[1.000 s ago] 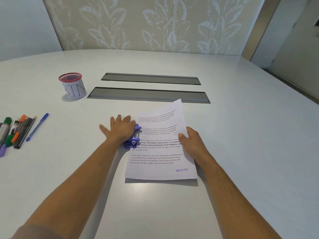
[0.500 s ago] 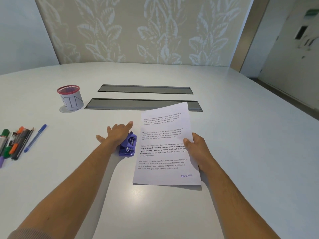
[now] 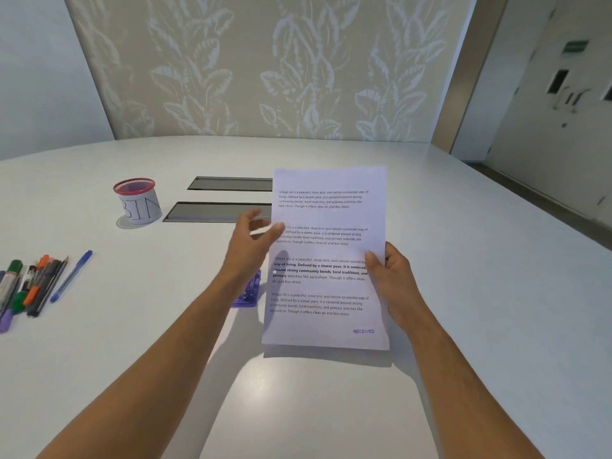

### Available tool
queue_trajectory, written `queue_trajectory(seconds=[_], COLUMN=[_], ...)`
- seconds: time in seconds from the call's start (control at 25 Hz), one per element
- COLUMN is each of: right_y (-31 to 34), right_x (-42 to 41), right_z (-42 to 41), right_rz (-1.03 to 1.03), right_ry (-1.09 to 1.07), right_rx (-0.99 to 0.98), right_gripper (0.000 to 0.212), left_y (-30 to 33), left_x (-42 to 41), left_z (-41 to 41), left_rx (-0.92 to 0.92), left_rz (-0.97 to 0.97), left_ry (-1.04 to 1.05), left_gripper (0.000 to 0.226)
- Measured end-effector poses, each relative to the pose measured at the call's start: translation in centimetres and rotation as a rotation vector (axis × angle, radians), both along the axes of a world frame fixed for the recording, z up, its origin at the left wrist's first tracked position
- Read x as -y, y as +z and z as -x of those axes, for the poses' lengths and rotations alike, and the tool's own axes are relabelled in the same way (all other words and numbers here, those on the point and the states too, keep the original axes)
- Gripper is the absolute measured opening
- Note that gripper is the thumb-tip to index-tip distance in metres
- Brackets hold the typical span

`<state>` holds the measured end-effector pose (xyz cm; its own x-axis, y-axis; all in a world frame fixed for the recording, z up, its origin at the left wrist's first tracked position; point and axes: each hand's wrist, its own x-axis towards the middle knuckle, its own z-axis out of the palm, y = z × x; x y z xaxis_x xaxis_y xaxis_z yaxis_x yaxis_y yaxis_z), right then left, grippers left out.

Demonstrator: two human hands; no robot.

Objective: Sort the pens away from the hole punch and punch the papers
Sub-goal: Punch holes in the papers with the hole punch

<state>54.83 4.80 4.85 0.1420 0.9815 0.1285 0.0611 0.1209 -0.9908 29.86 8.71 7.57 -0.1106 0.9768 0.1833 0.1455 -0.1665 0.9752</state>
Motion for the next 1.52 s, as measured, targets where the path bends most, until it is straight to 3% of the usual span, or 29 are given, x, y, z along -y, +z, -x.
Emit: queue_trajectory(seconds=[0.08, 0.16, 0.48, 0.72, 1.32, 1.4, 1.52], right_y=[0.8, 1.5, 3.5, -1.2, 0.0, 0.7, 2.5], right_x=[0.5, 1.0, 2.7, 4.0, 4.3, 4.4, 4.5], right_z=[-0.1, -0.3, -0.2, 0.1, -4.1, -4.8, -5.9], right_rz=[-0.051, -0.095, -0.269, -0.162, -0.023, -0.044, -0.077], right_ry=[0.001, -0.005, -0.115, -0.154, -0.204, -0.187, -0.143], right_rx=[-0.002, 0.01, 0.06, 0.089, 0.083, 0.129, 0.215], right_gripper=[0.019, 0.018, 0.018, 0.029, 0.025, 0.023, 0.025], left_y=[0.6, 0.9, 2.4, -2.5, -1.5, -1.3, -0.3], left_x=[0.8, 1.5, 3.7, 5.5, 4.6, 4.2, 2.9], left_z=[-0.9, -1.9, -4.7, -6.1, -8.1, -8.0, -6.9], left_rx=[0.177, 0.219, 0.055, -0.032, 0.114, 0.095, -0.2], left_rz=[0.056, 0.034, -0.356, -0.252, 0.145, 0.132, -0.112], left_ry=[-0.111, -0.153, -0.039, 0.065, -0.051, -0.018, 0.156], left_gripper=[0.058, 0.054, 0.039, 0.039, 0.047, 0.054, 0.077])
